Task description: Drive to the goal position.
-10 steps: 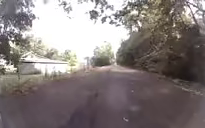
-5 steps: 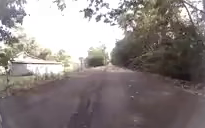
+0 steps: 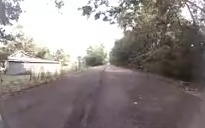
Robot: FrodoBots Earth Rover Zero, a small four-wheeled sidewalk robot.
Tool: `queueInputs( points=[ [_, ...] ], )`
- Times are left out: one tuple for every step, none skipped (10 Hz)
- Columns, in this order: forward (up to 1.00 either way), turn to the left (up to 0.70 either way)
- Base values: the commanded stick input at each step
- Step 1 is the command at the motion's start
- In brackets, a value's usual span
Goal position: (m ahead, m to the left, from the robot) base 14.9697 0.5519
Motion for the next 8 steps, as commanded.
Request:
queueInputs(
  points=[
    [0.70,-0.09],
    [0.70,-0.03],
    [0.70,-0.03],
    [0.70,-0.02],
    [0.70,-0.02],
    [0.70,-0.02],
    [0.70,-0.02],
    [0.70,-0.02]
  ],
)
